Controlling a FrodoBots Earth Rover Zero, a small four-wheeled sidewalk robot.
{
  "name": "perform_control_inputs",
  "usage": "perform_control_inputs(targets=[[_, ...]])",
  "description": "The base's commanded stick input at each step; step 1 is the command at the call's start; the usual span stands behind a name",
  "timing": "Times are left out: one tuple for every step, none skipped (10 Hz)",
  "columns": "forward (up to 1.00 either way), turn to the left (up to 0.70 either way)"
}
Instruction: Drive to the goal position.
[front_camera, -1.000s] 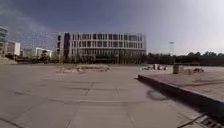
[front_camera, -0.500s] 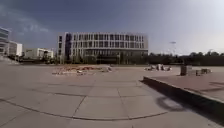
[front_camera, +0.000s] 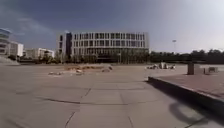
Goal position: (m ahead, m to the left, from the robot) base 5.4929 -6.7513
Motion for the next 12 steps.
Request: perform_control_inputs(targets=[[0.70,0.01],[0.70,0.01],[0.70,0.01],[0.70,0.01],[0.70,0.01],[0.70,0.01],[0.70,0.01],[0.70,0.01],[0.70,0.01],[0.70,0.01],[0.70,0.01],[0.70,0.01]])
